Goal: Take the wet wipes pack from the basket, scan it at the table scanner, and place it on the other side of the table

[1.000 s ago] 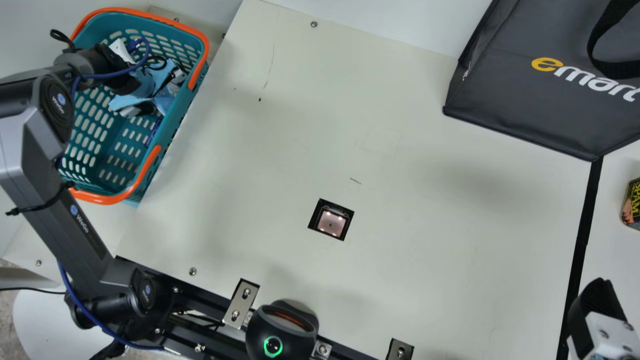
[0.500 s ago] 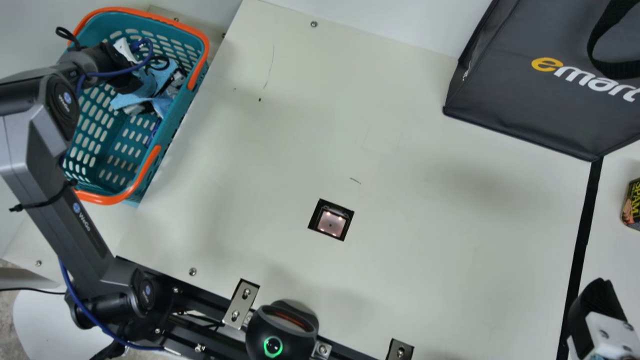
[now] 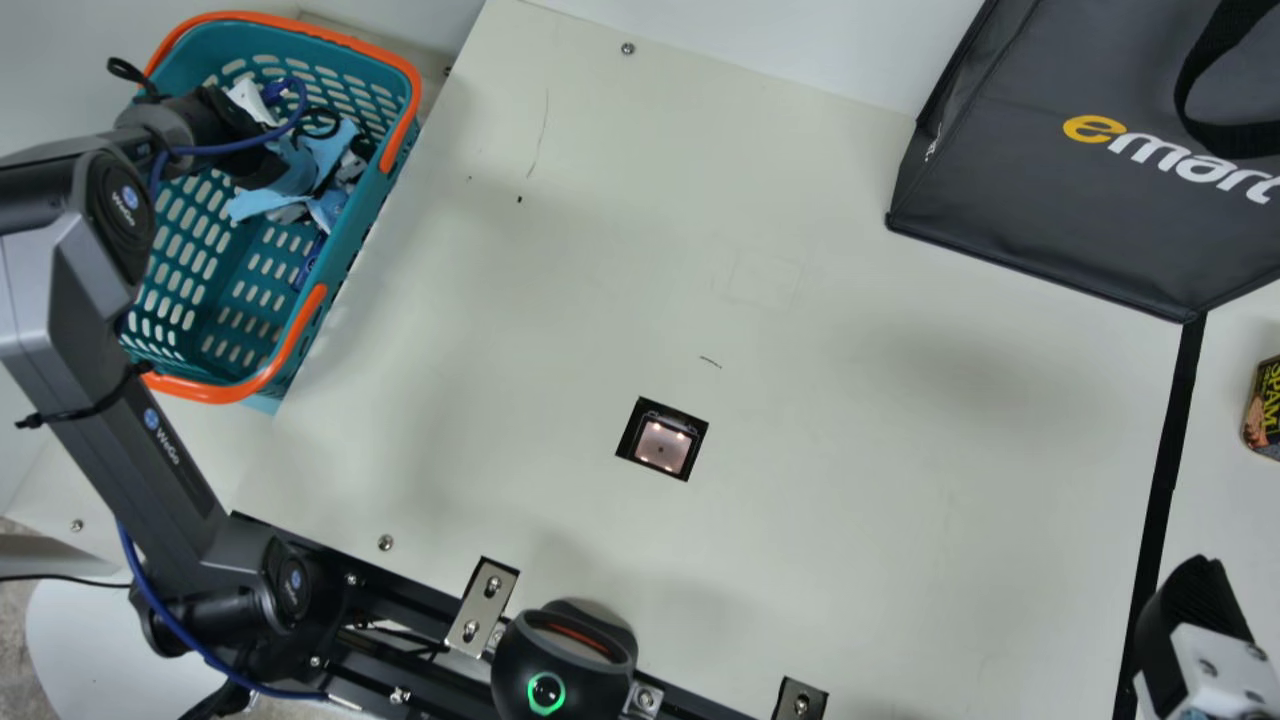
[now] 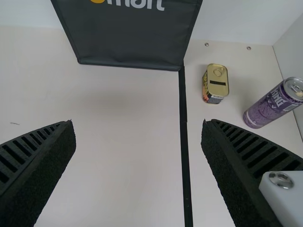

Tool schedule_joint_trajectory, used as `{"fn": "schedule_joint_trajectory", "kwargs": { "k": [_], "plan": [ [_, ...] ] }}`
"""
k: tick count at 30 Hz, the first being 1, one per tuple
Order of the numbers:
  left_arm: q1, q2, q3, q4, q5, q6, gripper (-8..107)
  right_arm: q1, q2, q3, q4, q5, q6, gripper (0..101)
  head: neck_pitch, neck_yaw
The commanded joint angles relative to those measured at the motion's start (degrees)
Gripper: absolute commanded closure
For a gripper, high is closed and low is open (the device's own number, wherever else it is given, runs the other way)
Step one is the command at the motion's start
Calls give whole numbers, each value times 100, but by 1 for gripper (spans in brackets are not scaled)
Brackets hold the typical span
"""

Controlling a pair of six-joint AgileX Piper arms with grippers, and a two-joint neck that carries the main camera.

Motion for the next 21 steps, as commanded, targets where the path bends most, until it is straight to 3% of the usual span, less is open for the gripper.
{"fn": "schedule_joint_trajectory", "kwargs": {
  "k": [1, 21],
  "plan": [
    [17, -86, 74, -29, -27, 52, 107, 0, 0, 0, 0, 0, 0, 6, -175, 23],
    [226, -1305, 1054, -646, -144, 733, 107, 0, 0, 0, 0, 0, 0, 6, -175, 23]
  ]
}}
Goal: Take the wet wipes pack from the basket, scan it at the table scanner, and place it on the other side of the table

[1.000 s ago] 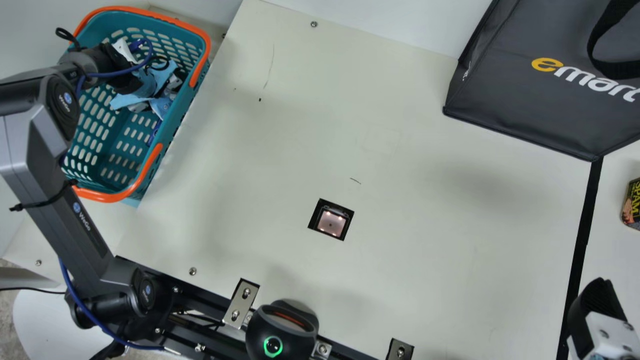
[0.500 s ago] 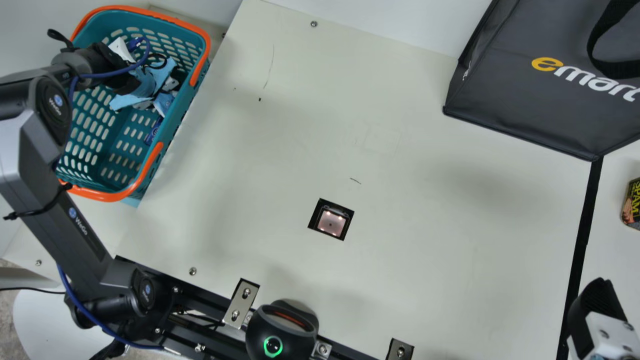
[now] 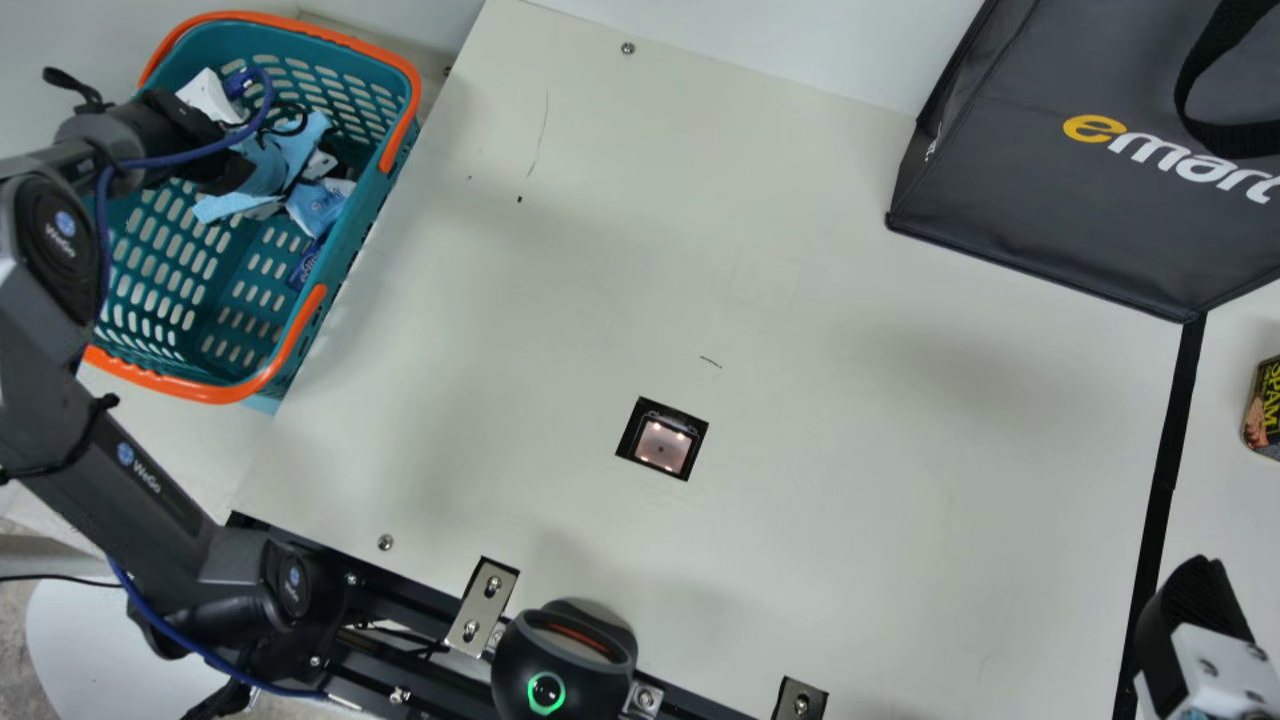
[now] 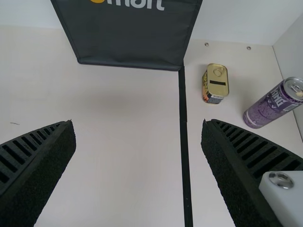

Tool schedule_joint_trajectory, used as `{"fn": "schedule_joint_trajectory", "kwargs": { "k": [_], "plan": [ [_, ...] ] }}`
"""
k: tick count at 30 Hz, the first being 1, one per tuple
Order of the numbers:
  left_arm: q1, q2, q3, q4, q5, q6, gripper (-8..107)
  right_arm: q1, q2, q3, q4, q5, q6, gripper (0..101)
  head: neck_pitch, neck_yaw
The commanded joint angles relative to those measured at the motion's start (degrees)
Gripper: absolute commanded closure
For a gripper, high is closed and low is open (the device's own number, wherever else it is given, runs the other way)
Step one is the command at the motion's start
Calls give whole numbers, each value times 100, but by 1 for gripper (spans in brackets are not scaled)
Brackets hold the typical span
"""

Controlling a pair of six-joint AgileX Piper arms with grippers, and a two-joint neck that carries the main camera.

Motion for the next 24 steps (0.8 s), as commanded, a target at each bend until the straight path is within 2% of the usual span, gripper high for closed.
{"fn": "schedule_joint_trajectory", "kwargs": {
  "k": [1, 15, 24],
  "plan": [
    [17, -163, 73, -57, 0, 62, 107, 0, 0, 0, 0, 0, 0, 6, -166, 23],
    [133, -1451, 601, -400, 235, 495, 107, 0, 0, 0, 0, 13, 0, 6, -166, 23],
    [149, -2386, 750, -173, 548, 440, 107, 0, 0, 0, 0, 13, 0, 6, -166, 23]
  ]
}}
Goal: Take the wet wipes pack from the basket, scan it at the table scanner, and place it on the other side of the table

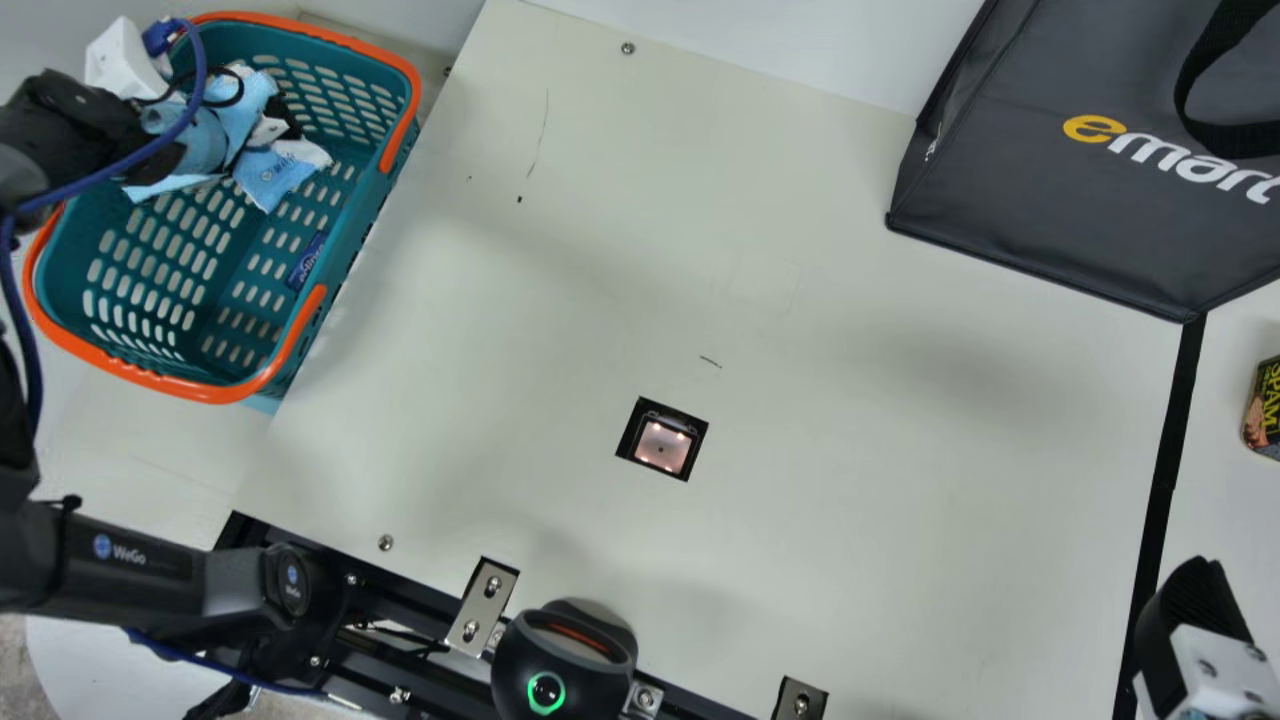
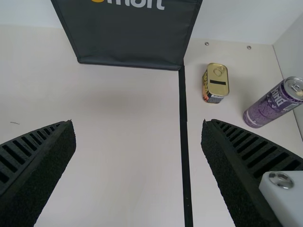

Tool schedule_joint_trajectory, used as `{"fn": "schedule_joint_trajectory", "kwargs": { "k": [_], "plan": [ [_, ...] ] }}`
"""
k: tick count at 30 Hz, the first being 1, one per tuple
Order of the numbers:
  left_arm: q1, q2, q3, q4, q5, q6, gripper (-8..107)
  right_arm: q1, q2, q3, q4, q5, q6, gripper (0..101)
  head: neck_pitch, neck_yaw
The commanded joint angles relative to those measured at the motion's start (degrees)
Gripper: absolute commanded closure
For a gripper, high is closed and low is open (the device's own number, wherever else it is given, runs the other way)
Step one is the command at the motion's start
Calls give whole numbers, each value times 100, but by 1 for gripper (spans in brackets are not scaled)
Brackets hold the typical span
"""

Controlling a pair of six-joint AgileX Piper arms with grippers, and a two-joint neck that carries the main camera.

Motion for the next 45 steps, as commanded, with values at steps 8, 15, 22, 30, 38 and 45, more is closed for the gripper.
{"fn": "schedule_joint_trajectory", "kwargs": {
  "k": [8, 15, 22, 30, 38, 45],
  "plan": [
    [-114, -928, -107, 361, 503, -220, 107, 0, 0, 0, 0, 0, 0, 6, -175, 14],
    [-420, -1480, -253, 536, 948, -363, 107, 0, 0, 0, 0, 0, 0, 6, -175, 14],
    [-1068, -1888, -252, 787, 1233, -624, 107, 0, 0, 0, 0, 0, 0, 6, -175, 14],
    [-2123, -2174, -95, 1194, 1376, -1136, 107, 0, 0, 0, 0, -13, 0, 6, -175, 14],
    [-3295, -2287, 65, 1646, 1439, -1779, 107, 0, 0, 0, 0, -13, 0, 6, -175, 14],
    [-4299, -2253, 182, 2008, 1450, -2369, 107, 0, 0, 0, 0, -13, 0, 6, -175, 14]
  ]
}}
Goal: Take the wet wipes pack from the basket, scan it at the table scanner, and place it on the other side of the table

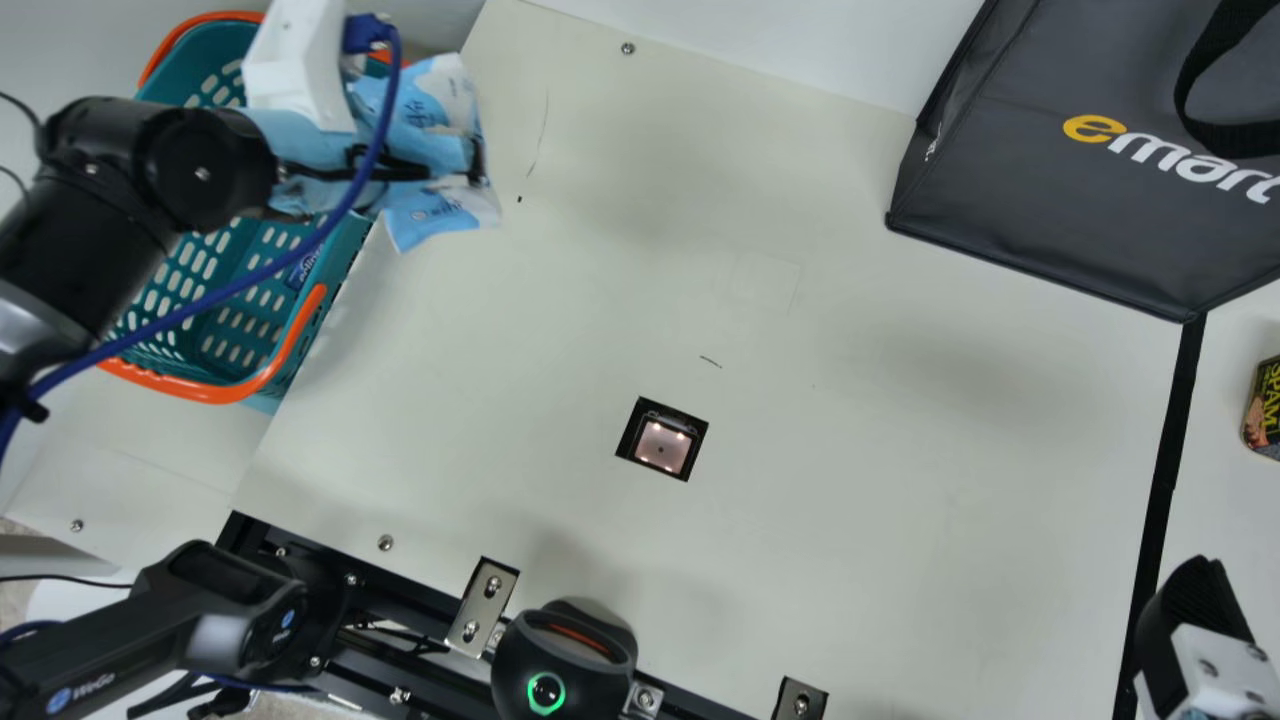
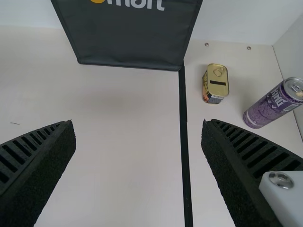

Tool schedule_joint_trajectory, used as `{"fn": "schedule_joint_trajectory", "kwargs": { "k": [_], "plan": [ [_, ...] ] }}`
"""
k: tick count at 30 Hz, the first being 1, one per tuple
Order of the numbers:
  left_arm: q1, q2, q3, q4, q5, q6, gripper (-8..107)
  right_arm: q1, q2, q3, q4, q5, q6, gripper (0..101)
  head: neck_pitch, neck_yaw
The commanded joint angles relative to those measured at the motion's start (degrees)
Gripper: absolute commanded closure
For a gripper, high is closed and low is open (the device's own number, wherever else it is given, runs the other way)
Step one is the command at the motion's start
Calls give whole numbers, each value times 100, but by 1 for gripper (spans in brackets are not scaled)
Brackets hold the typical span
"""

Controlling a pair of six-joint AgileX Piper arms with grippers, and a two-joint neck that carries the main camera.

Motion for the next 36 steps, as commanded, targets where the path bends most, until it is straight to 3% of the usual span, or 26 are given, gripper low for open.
{"fn": "schedule_joint_trajectory", "kwargs": {
  "k": [1, 20, 36],
  "plan": [
    [-483, 33, 30, 104, -12, -215, 107, 0, 0, 0, 0, 0, 0, 6, -166, 14],
    [-2631, 422, 364, 638, -229, -1588, 107, 0, 0, 0, 0, 0, 0, 6, -166, 14],
    [-3800, 751, 696, 617, -600, -1832, 107, 0, 0, 0, 0, 7, 0, 6, -166, 14]
  ]
}}
